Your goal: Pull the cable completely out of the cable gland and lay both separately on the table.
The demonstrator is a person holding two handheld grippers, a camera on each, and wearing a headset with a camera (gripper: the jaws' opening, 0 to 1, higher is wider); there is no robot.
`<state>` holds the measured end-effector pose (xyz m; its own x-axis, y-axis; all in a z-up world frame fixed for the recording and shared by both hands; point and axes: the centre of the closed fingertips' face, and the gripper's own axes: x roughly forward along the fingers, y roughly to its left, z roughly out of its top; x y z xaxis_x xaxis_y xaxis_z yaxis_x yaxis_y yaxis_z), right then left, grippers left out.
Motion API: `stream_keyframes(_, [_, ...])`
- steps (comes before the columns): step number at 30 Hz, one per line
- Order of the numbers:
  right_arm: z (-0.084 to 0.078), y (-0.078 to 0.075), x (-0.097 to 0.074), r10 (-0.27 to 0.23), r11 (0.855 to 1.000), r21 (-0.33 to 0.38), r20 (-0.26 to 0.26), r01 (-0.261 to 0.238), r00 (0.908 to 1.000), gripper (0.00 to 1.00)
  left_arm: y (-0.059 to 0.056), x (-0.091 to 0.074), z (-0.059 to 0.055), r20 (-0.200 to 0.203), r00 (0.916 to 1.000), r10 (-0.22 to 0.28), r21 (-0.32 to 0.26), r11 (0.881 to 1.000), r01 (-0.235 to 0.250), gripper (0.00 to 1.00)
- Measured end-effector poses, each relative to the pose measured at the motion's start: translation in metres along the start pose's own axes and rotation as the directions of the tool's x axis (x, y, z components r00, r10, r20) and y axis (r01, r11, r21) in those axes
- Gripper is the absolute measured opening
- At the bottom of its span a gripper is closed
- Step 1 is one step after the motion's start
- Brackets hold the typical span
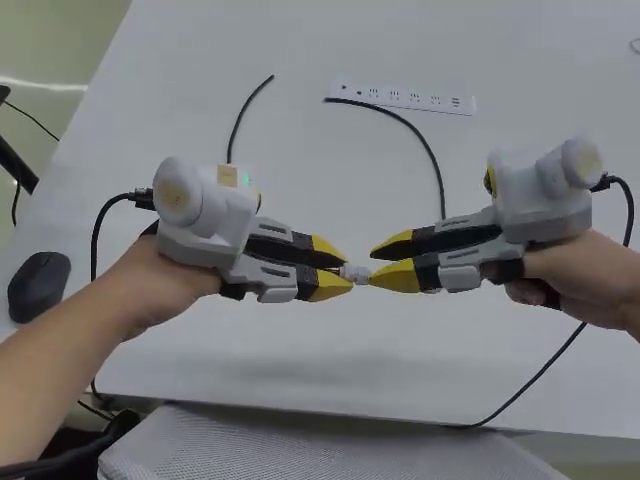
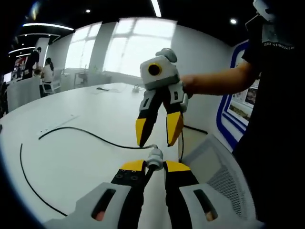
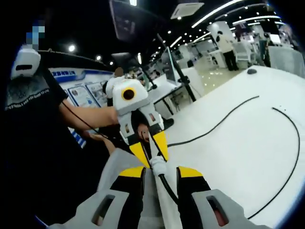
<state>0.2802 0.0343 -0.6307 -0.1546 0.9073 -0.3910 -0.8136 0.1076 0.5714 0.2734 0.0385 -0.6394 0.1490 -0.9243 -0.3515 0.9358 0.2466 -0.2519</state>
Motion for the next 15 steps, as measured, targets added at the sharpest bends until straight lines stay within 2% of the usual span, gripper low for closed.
stream_keyframes(1, [-0.001, 0.0, 0.001, 0.02, 0.999, 0.037, -0.005, -0.02, 0.9998, 0.23, 0.0, 0.0, 0.0, 0.0, 1.0, 0.0, 0.009, 1.0, 0.0, 0.15])
stream_keyframes(4, [-0.001, -0.001, 0.003, 0.049, 0.997, 0.053, 0.007, -0.049, 0.9988, 0.2, -0.001, 0.0, 0.0, -0.003, 1.0, -0.002, 0.013, 1.0, 0.002, 0.15])
stream_keyframes(5, [0.0, 0.004, 0.005, 0.077, 0.994, 0.078, 0.01, -0.077, 0.997, 0.2, -0.001, 0.0, 0.0, -0.004, 1.0, -0.002, 0.014, 1.0, 0.002, 0.15])
stream_keyframes(9, [-0.001, 0.005, 0.009, 0.085, 0.994, 0.066, 0.007, -0.086, 0.9963, 0.18, -0.001, 0.001, 0.0, -0.008, 1.0, -0.004, 0.016, 1.0, 0.004, 0.15])
stream_keyframes(15, [-0.01, 0.007, 0.014, 0.103, 0.992, 0.072, -0.029, -0.1, 0.9943, 0.16, 0.0, 0.001, 0.0, -0.009, 1.0, -0.003, 0.01, 1.0, 0.003, 0.15])
